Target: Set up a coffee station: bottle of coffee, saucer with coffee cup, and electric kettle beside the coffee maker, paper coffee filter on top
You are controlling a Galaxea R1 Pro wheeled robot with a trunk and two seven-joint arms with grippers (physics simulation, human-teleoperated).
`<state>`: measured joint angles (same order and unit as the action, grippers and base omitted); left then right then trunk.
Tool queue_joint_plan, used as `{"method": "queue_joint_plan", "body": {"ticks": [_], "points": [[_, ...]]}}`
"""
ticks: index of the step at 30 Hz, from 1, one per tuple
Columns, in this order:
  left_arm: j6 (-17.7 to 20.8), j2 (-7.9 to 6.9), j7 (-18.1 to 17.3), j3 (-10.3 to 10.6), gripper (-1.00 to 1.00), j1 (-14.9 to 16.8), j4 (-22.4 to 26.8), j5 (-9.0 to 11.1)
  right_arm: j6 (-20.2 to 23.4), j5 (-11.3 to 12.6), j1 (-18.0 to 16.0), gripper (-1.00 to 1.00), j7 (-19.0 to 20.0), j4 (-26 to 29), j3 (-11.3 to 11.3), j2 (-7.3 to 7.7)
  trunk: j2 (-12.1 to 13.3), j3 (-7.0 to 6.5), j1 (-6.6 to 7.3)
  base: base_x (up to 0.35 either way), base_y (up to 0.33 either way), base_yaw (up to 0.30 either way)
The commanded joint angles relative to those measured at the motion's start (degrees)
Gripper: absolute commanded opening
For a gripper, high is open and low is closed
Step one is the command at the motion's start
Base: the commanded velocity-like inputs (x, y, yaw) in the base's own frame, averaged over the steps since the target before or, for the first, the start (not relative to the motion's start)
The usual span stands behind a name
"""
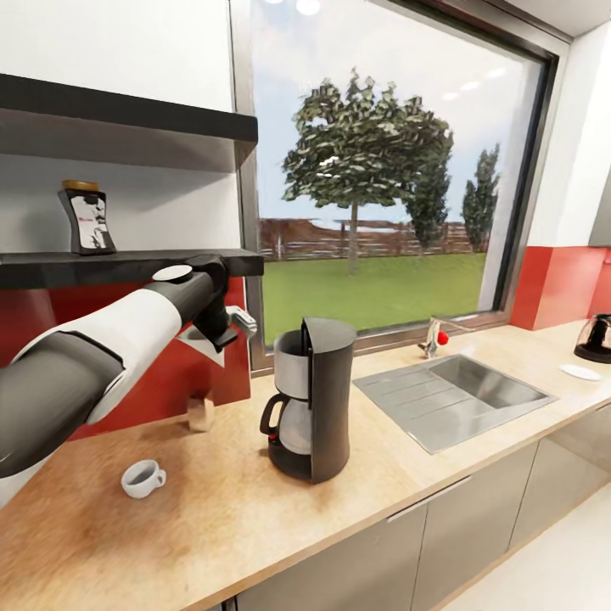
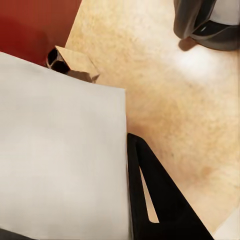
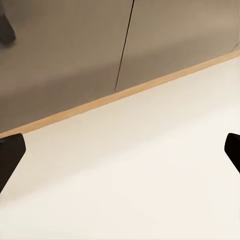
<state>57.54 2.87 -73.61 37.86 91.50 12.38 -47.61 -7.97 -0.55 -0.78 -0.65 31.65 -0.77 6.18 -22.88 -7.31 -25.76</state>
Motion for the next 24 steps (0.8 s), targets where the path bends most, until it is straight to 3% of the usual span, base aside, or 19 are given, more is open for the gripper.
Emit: {"method": "queue_joint_plan", "body": {"ticks": [1, 14, 20, 24], "points": [[0.36, 0.08, -0.62, -0.13, -1.00, 0.16, 0.33, -0.66, -0.19, -0.06, -0.01, 1.00, -0.09, -0.08, -0.03, 0.07, -0.04, 0.03, -0.02, 0.000, 0.000, 0.000], [0.56, 1.20, -0.90, -0.16, -1.00, 0.66, 3.32, -0.66, -0.20, -0.07, -0.01, 1.00, -0.14, -0.19, -0.02, 0.58, -0.04, 0.03, -0.02, 0.000, -0.209, 0.000], [0.55, 1.25, -0.83, -0.09, -1.00, 1.04, 3.43, -0.73, -0.20, -0.07, -0.01, 1.00, -0.14, -0.19, -0.02, 0.58, -0.04, 0.03, -0.02, 0.000, -0.046, 0.000], [0.63, 1.26, -0.89, -0.14, -1.00, 3.22, 3.37, -0.67, -0.20, -0.07, -0.01, 1.00, -0.14, -0.19, -0.02, 0.58, -0.04, 0.03, -0.02, 0.000, -0.002, 0.000]]}}
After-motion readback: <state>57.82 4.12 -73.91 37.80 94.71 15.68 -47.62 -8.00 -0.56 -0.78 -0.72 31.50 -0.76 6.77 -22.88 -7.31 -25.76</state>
